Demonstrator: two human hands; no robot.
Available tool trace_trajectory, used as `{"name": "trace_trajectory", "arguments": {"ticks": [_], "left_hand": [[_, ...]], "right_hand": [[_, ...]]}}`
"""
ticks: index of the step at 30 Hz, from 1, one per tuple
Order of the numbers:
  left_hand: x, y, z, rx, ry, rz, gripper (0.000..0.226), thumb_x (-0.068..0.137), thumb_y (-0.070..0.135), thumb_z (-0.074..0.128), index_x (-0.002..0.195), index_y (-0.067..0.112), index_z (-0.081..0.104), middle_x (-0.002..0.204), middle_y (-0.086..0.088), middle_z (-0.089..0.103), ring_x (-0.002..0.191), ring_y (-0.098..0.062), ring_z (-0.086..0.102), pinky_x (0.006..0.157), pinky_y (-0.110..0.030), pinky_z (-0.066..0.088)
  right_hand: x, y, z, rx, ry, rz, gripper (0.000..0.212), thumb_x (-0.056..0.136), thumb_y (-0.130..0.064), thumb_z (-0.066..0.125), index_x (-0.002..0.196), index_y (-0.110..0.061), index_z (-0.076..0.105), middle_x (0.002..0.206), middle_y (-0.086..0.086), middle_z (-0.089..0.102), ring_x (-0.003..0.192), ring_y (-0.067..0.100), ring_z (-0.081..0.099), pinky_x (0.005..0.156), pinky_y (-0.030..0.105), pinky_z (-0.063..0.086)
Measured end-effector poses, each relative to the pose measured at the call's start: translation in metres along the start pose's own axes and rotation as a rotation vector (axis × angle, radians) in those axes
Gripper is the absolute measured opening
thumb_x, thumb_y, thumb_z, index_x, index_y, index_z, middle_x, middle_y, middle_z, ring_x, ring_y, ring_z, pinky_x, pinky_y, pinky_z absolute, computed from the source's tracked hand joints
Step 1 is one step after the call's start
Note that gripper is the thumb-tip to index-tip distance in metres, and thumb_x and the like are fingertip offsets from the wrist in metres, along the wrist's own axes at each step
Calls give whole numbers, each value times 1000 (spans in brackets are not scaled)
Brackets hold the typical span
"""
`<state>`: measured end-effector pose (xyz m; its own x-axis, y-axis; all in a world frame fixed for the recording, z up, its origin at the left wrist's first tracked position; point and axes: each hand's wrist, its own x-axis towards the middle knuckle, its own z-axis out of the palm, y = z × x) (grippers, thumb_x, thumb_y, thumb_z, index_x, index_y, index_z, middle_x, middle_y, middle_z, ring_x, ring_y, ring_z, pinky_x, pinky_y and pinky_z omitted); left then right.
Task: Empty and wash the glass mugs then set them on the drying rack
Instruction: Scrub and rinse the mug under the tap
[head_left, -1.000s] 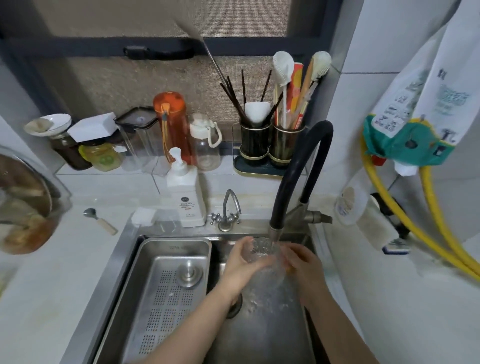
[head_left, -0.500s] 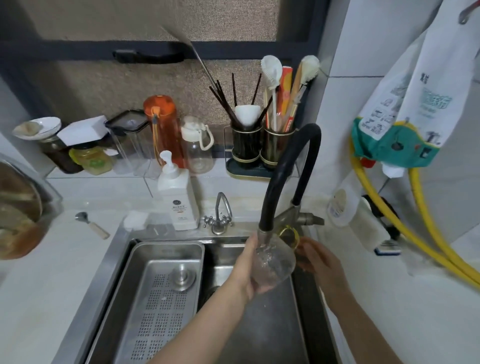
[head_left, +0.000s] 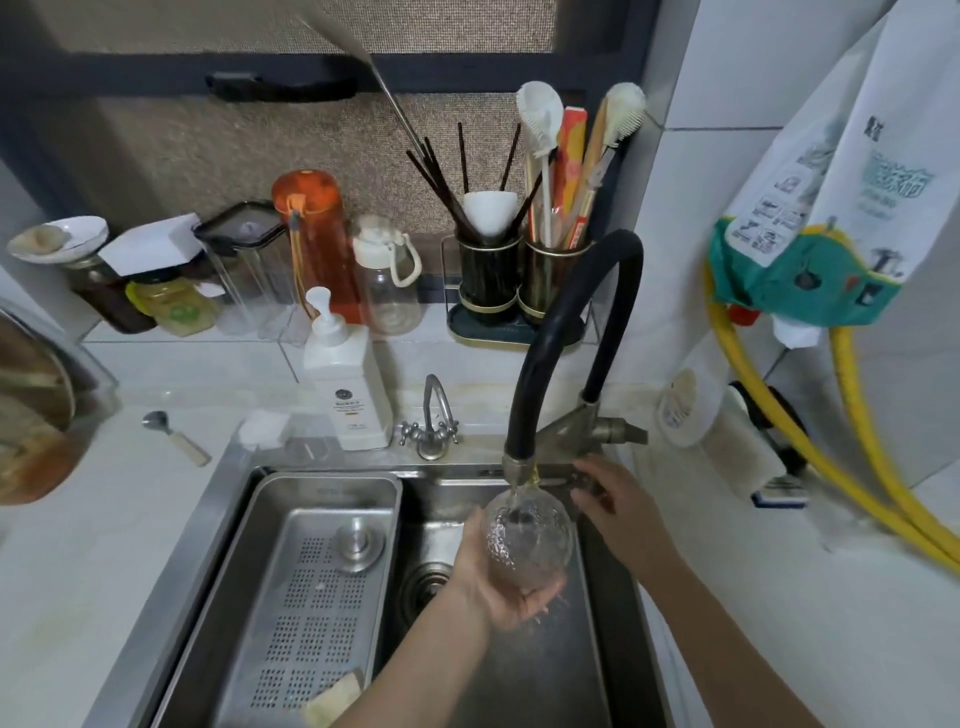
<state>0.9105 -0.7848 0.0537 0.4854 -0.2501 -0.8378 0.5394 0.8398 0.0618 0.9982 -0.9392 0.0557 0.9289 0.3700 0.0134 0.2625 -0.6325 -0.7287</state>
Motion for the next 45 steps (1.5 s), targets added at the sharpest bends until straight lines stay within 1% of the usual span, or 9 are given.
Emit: {"name": "trace_trajectory", "arguments": {"ticks": [2,5,12,17,27,33,38,43,45], "left_hand": [[4,-4,3,-65,-29,-14,91,71,78,49,128,8,55,118,-18,63,92,-35,65,64,-48,59],[10,-7,8,-93,-46,-30,86,72,73,56,128,7,54,116,-21,63,91,-37,67,67,-48,59],[7,-6,12,-141,-116,-31,84,73,71,59,127,8,55,103,-25,66,85,-39,68,67,-49,60],[-1,0,10,-169,-126,-22,82,71,69,61,119,2,58,103,-25,65,85,-39,66,66,-51,57],[-8,7,3,-177,-130,-11,83,73,67,57,125,3,55,108,-24,61,83,-37,64,61,-48,59],[-4,10,-16,-39,-28,56,87,72,77,50,130,13,54,123,-18,59,95,-35,63,55,-46,59],[-24,11,-37,155,31,124,80,74,79,42,100,7,63,90,-13,69,74,-29,69,56,-35,58],[-32,12,-67,278,103,221,78,68,81,47,107,15,59,101,-12,66,96,-31,66,63,-36,56],[-42,10,-74,379,82,269,71,68,77,51,104,17,60,78,-8,71,73,-24,69,58,-33,55]], "right_hand": [[13,14,-4,-118,32,14,42,90,-20,62,131,-16,54,146,9,39,135,26,36,115,39,28],[34,30,-14,-189,44,100,48,88,-24,64,134,-18,50,148,19,25,138,36,25,115,41,22],[57,40,-19,-102,-32,189,40,86,-20,66,125,-17,57,135,16,37,125,31,41,107,36,32],[54,37,-13,-80,11,208,33,85,-15,66,117,-11,61,138,15,31,124,28,41,106,30,31],[41,28,-6,-55,13,184,25,84,-9,68,108,-9,64,146,16,23,118,28,48,102,24,31],[4,-17,12,65,-15,166,33,89,-18,62,121,-11,55,114,3,50,102,17,52,85,23,37],[-40,-54,35,277,-48,202,37,94,-22,55,131,-20,48,118,-5,57,107,6,52,87,16,39],[-68,-72,48,378,-30,255,36,97,-25,49,133,-25,47,125,-3,59,113,11,56,98,26,43],[-76,-80,51,402,-44,264,35,97,-29,48,132,-28,45,118,-3,60,102,7,58,86,20,47]]}}
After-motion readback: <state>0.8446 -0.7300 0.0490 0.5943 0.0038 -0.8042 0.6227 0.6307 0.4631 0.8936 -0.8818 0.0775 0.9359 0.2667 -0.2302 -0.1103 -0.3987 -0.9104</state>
